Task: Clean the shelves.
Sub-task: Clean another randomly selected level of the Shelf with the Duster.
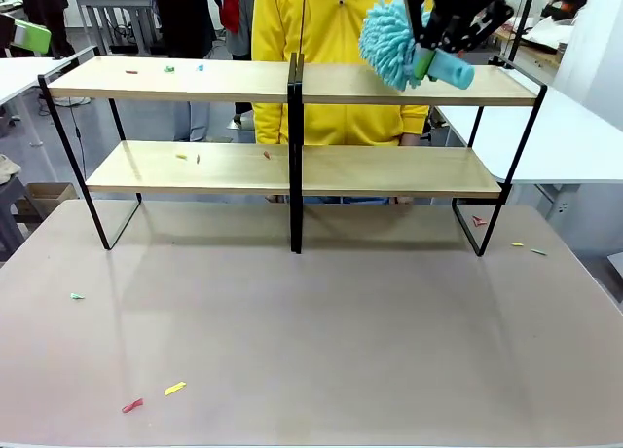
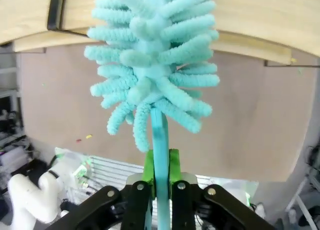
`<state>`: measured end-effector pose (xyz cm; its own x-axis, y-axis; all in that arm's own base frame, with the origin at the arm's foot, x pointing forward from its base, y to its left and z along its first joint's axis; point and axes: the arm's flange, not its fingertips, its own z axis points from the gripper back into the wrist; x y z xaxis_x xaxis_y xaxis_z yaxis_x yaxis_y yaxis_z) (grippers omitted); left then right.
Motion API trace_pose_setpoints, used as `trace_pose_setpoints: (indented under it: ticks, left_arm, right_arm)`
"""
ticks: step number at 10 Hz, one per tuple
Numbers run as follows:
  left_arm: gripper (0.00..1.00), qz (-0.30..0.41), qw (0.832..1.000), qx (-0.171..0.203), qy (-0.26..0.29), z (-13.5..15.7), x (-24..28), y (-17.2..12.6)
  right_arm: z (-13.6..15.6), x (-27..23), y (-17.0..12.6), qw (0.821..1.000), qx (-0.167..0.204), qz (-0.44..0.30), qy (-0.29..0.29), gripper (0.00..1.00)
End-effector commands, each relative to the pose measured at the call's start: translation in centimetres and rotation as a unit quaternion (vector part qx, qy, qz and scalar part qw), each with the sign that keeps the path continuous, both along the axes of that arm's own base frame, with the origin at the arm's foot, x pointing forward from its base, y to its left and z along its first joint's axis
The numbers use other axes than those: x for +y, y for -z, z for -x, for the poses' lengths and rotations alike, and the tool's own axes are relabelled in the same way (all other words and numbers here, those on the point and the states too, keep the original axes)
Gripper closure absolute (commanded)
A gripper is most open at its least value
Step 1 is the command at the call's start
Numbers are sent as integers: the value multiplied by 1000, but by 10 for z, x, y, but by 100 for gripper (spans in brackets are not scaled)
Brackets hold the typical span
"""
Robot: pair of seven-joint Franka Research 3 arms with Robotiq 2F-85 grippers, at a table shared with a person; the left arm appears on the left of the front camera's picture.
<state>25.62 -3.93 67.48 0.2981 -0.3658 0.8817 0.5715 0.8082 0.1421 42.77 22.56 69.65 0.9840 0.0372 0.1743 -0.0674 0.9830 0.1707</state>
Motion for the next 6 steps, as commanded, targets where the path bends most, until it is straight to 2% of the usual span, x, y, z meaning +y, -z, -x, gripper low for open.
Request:
trace_pose_setpoints:
  ticks: [1,2,5,6]
  left_arm:
    - [0,2,1000,-3,0,-1,0,1]
    - [0,2,1000,-3,0,-1,0,1]
    - [0,2,1000,-3,0,-1,0,1]
    - [0,2,1000,-3,0,-1,0,1]
  right_arm:
    - [-15,6,1,1000,10,-4,0,88]
    - [-13,6,2,1000,7,3,12,88]
    - [-3,1,-5,994,16,25,106,88]
    - [-5,-3,-6,992,27,19,123,88]
